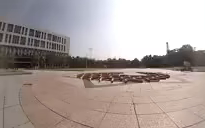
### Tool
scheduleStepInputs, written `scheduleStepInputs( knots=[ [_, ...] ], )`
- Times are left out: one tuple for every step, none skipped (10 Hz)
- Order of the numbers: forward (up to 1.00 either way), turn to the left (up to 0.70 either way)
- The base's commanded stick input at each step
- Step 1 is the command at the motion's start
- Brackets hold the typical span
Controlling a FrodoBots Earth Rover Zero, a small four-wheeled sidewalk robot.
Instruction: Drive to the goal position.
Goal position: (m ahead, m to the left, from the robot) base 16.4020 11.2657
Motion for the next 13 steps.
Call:
scheduleStepInputs(
  knots=[
    [0.05, 0.00],
    [0.04, 0.00],
    [0.05, 0.00],
    [0.05, 0.00],
    [0.05, 0.00],
    [0.04, 0.00],
    [0.05, 0.00],
    [0.05, 0.00],
    [0.05, 0.00],
    [0.05, 0.00],
    [0.05, 0.00],
    [0.05, 0.00],
    [0.05, 0.00]
  ],
)
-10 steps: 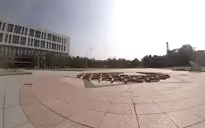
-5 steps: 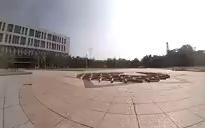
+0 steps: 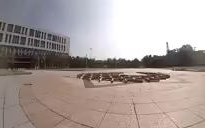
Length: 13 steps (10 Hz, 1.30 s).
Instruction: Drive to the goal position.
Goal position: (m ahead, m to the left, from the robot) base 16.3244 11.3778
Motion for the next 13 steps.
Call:
scheduleStepInputs(
  knots=[
    [0.05, 0.00],
    [0.05, 0.00],
    [0.05, 0.00],
    [0.05, 0.00],
    [0.05, 0.00],
    [0.05, 0.00],
    [0.04, 0.00],
    [0.04, 0.00],
    [0.05, 0.00],
    [0.05, 0.00],
    [0.04, 0.00],
    [0.04, 0.00],
    [0.04, 0.00]
  ],
)
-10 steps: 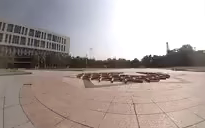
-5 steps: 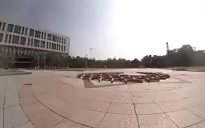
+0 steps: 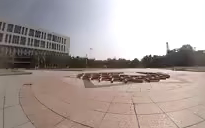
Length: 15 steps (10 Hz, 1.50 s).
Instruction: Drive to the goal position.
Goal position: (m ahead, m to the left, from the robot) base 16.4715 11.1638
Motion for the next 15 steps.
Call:
scheduleStepInputs(
  knots=[
    [0.05, 0.00],
    [0.05, 0.00],
    [0.04, 0.00],
    [0.04, 0.00],
    [0.05, 0.00],
    [0.05, 0.00],
    [0.05, 0.00],
    [0.04, 0.00],
    [0.05, 0.00],
    [0.05, 0.00],
    [0.05, 0.00],
    [0.04, 0.00],
    [0.04, 0.00],
    [0.04, 0.00],
    [0.05, 0.00]
  ],
)
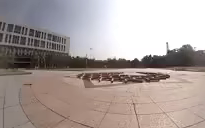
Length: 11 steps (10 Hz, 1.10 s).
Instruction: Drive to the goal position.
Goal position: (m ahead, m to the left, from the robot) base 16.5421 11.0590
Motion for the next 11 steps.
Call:
scheduleStepInputs(
  knots=[
    [0.05, 0.00],
    [0.05, 0.00],
    [0.05, 0.00],
    [0.04, 0.00],
    [0.05, 0.00],
    [0.05, 0.00],
    [0.05, 0.00],
    [0.05, 0.00],
    [0.05, 0.00],
    [0.05, 0.00],
    [0.04, 0.00]
  ],
)
